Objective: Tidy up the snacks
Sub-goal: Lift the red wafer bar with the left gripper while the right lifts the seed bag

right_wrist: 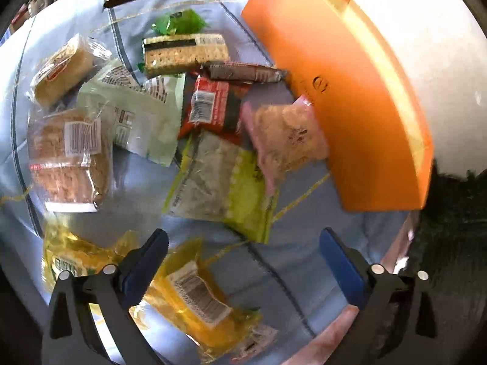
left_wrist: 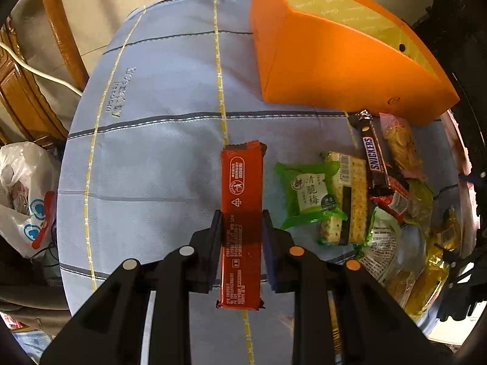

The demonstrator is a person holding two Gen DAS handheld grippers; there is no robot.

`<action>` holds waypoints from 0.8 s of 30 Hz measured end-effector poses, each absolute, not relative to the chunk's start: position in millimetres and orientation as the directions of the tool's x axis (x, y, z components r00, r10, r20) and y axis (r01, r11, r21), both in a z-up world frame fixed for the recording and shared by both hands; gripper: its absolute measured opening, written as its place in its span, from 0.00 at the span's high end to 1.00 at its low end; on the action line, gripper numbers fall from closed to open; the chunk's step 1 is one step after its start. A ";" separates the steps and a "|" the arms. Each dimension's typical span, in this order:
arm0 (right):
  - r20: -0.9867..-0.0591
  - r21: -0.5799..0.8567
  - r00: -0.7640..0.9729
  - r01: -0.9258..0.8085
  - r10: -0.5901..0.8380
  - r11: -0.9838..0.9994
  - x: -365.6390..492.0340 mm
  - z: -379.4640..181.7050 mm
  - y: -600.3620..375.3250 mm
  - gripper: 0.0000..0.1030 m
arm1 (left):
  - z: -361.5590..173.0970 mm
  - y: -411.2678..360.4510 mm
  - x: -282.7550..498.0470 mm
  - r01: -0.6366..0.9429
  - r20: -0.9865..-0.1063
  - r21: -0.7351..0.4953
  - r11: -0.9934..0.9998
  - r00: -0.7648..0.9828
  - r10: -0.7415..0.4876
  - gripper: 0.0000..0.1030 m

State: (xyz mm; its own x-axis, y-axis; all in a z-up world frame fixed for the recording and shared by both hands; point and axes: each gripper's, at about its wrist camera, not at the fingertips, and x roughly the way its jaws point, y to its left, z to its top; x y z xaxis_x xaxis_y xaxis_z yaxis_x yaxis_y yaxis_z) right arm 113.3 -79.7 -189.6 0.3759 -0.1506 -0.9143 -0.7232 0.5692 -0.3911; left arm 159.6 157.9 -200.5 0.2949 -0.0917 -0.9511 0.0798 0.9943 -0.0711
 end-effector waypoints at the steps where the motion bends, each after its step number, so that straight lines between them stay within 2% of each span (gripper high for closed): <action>1: -0.918 -0.371 0.372 -0.692 -0.134 0.619 117.2 -189.7 -79.1 0.03 | -200.1 159.5 158.3 0.077 -0.950 -0.077 0.994 0.297 -0.096 0.77; 5: -0.965 -0.078 0.257 -0.451 0.046 0.889 144.0 -199.4 -90.6 0.03 | -202.8 165.2 156.3 0.068 -0.952 -0.082 0.994 0.289 -0.099 0.77; 8: -0.975 0.017 0.200 -0.356 0.094 0.934 162.6 -212.1 -97.8 0.03 | -207.7 168.3 156.4 0.073 -0.960 -0.069 0.995 0.267 -0.086 0.77; 12: -0.991 -0.058 0.136 -0.512 0.014 0.857 188.0 -229.1 -85.4 0.03 | -210.0 172.9 155.8 0.072 -0.963 -0.070 0.995 0.254 -0.086 0.77; 16: -0.996 -0.041 0.091 -0.623 0.020 0.781 202.0 -241.7 -78.9 0.03 | -209.2 173.5 155.7 0.066 -0.965 -0.077 0.995 0.247 -0.091 0.77; 19: -0.998 -0.041 0.068 -0.548 -0.005 0.836 203.2 -247.6 -81.3 0.05 | -208.6 169.2 158.2 0.093 -0.957 -0.098 0.991 0.265 -0.119 0.77; 24: -0.989 -0.087 0.147 -0.437 -0.024 0.895 170.2 -242.7 -84.9 0.17 | -219.0 159.2 169.1 0.119 -0.954 -0.116 0.986 0.262 -0.144 0.77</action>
State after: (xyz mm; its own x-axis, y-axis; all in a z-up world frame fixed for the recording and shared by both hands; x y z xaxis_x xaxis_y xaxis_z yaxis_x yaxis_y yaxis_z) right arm 170.2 -84.9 -242.7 0.1466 -0.0243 -0.9889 -0.4373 0.8951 -0.0868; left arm 169.1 159.2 -219.0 0.2623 -0.1438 -0.9542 0.1190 0.9861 -0.1159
